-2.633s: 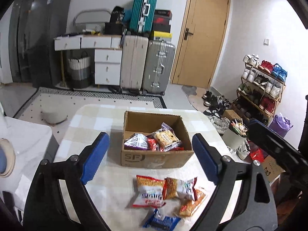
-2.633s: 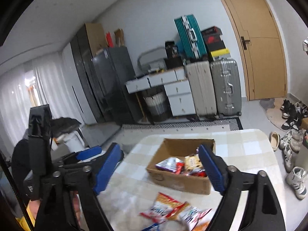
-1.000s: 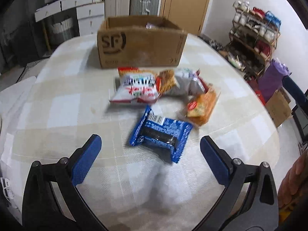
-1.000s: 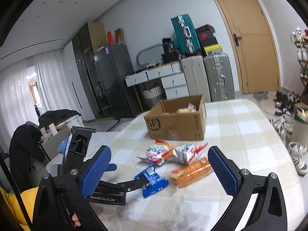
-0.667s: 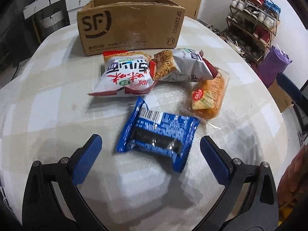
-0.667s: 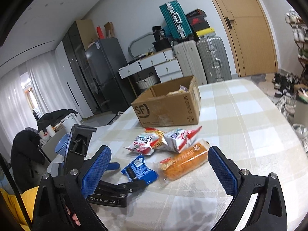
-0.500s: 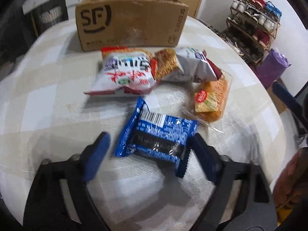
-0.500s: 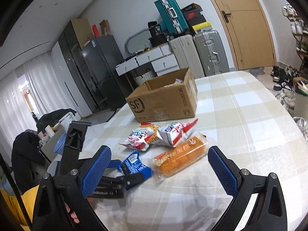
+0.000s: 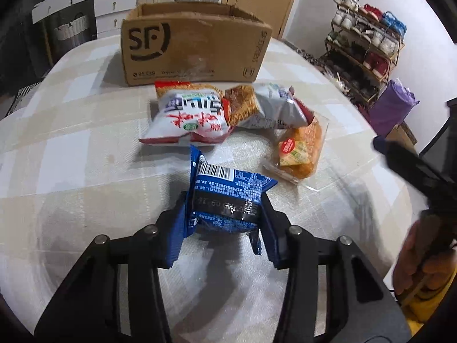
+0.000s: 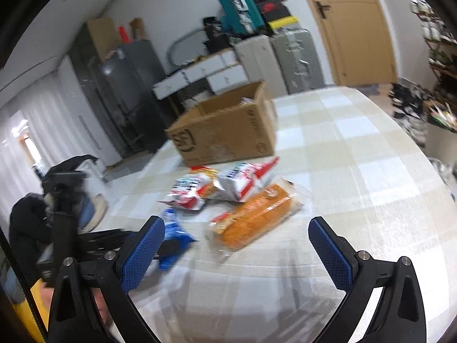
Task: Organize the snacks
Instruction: 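Grasp the blue Oreo pack with the left tool while the right tool grasps the orange sponge cake, then carry the blue Oreo pack and sponge cake over the SF box with both tools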
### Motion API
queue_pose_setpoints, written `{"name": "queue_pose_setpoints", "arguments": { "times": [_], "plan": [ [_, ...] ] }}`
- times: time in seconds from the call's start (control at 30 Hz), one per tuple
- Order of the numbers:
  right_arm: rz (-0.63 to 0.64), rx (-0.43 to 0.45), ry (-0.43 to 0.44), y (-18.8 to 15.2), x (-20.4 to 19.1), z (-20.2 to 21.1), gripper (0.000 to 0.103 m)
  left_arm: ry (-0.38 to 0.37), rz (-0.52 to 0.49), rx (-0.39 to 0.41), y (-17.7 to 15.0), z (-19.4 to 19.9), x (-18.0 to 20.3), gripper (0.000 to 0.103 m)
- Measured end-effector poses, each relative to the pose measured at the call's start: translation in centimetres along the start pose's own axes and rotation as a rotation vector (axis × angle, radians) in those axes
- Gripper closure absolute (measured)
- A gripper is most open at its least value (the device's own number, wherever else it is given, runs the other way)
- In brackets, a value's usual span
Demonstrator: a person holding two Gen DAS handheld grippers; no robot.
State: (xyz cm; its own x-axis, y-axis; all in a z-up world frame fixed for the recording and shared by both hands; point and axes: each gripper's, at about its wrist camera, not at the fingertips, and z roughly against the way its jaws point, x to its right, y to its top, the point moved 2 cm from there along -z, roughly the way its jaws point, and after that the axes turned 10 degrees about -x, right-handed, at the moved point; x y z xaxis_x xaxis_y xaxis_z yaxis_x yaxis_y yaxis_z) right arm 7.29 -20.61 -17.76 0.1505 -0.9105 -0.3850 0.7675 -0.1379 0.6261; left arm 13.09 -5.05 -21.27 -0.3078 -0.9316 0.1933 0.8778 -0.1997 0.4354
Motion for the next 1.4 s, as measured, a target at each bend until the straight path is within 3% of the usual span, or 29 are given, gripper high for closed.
{"name": "queue_pose_setpoints", "arguments": {
  "times": [0.13,0.3,0.43,0.53,0.6,0.67,0.77,0.97,1.13,1.3,1.4],
  "plan": [
    [-0.108,-0.103,0.047,0.9,1.2,-2.6,0.001,-0.006,0.004,0.030,-1.2,2.4,-0.8,0.060],
    [-0.186,-0.182,0.017,2.6,2.0,-5.5,0.001,-0.027,0.033,0.057,-2.3,4.1,-2.4,0.060],
    [-0.169,-0.245,-0.033,3.4,1.4,-8.0,0.002,-0.051,0.055,0.071,-3.0,5.1,-3.7,0.059],
    [-0.108,-0.260,-0.117,3.7,0.3,-9.3,0.005,-0.068,0.062,0.074,-3.7,5.4,-4.2,0.059],
    [-0.072,-0.264,-0.174,3.8,-0.2,-9.9,0.010,-0.083,0.061,0.075,-4.0,5.5,-4.4,0.059],
    [-0.040,-0.262,-0.224,3.8,-0.6,-10.2,0.027,-0.089,0.065,0.074,-4.1,5.3,-4.5,0.059],
    [-0.003,-0.259,-0.275,3.6,-0.4,-10.1,0.045,-0.104,0.073,0.073,-4.2,5.2,-4.7,0.059],
    [0.005,-0.251,-0.254,2.2,0.5,-8.5,0.062,-0.120,0.076,0.074,-4.3,5.3,-4.6,0.059],
    [-0.034,-0.238,-0.180,0.4,1.5,-6.1,0.063,-0.113,0.066,0.083,-4.6,5.9,-4.0,0.059],
    [-0.057,-0.167,-0.147,-0.2,1.8,-2.7,0.063,-0.099,0.057,0.092,-4.9,6.7,-3.2,0.059],
    [-0.065,-0.098,-0.074,0.4,1.4,-0.1,0.063,-0.085,0.056,0.123,-4.8,7.8,-2.8,0.059]
  ]
}}
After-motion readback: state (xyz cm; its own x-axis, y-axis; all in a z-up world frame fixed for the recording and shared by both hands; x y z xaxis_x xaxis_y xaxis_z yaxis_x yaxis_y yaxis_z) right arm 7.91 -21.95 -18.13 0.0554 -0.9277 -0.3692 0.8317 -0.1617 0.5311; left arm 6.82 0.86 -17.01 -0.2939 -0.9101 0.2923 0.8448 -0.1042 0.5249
